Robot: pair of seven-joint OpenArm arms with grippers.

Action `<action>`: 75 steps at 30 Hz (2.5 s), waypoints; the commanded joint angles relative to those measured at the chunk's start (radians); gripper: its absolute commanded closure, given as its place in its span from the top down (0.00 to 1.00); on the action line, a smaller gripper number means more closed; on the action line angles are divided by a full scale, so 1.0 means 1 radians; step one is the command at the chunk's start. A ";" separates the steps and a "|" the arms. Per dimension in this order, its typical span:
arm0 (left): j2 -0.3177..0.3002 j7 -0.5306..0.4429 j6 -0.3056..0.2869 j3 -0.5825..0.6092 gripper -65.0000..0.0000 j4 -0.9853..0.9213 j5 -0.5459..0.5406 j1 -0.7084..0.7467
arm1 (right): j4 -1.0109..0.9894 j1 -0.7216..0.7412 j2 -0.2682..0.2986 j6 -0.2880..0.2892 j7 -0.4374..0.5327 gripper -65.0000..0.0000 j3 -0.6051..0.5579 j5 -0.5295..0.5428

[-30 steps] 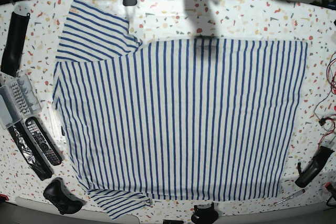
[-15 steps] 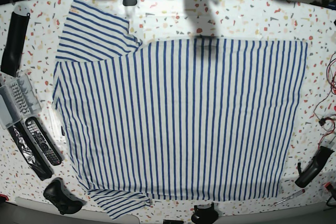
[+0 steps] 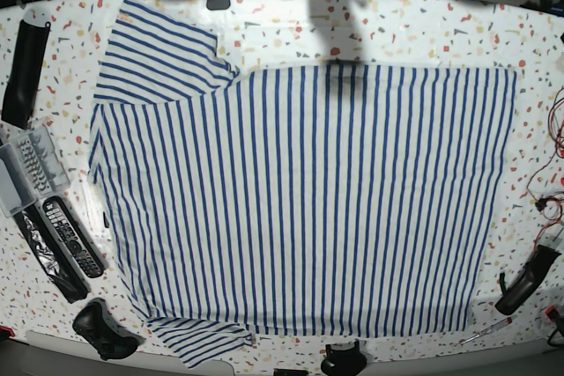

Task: Layout the t-shirt on the table in an organized manner, then fold the t-shirt properly

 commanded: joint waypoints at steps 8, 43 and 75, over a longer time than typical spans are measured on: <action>-0.237 0.138 0.124 0.008 0.29 0.478 0.050 0.272 | 0.411 -0.293 0.186 0.088 0.006 0.12 0.141 0.001; -0.592 0.047 -0.047 0.009 0.36 0.570 0.530 -0.175 | 0.861 -0.345 0.193 0.253 -0.146 0.12 0.866 0.002; -0.628 -0.057 -0.169 0.022 0.35 0.329 0.423 -0.405 | 0.953 -0.257 0.188 0.253 -0.296 0.12 0.866 0.002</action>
